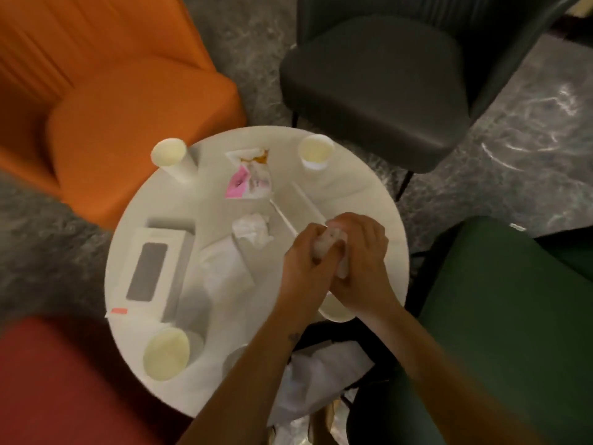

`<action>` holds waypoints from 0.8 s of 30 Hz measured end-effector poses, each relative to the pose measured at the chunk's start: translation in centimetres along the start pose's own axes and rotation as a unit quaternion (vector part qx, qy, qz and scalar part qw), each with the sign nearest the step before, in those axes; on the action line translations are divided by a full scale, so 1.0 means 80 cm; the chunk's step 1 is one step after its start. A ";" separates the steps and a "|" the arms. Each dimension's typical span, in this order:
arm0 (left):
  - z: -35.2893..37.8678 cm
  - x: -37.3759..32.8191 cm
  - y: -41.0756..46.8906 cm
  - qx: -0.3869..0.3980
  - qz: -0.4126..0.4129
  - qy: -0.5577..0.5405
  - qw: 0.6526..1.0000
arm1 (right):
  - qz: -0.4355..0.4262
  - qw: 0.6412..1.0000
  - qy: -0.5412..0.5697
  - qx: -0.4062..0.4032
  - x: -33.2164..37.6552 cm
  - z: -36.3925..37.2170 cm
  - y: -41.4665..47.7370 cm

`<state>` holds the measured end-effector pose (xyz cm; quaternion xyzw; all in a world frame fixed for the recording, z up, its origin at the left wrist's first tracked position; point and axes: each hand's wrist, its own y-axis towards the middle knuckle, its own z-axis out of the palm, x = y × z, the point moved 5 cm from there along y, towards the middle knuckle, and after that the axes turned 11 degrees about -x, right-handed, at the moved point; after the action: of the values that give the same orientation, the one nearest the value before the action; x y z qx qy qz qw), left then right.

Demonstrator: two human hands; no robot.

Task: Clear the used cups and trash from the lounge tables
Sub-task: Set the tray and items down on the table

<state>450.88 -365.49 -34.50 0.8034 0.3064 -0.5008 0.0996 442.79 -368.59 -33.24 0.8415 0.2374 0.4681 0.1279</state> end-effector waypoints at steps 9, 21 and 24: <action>-0.140 0.035 0.018 -0.134 -0.075 -0.291 0.944 | -0.020 0.979 0.126 0.160 0.084 0.093 -0.010; -0.128 0.096 -0.016 -0.109 -0.159 -0.351 0.916 | 0.014 0.977 0.185 0.104 0.097 0.129 -0.034; -0.133 0.105 -0.026 -0.124 -0.160 -0.329 0.922 | -0.002 0.979 0.176 0.100 0.105 0.131 -0.049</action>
<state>460.18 -355.57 -36.42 0.5146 0.4409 -0.7041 0.2124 454.36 -360.82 -34.39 0.7542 0.3030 0.5825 0.0004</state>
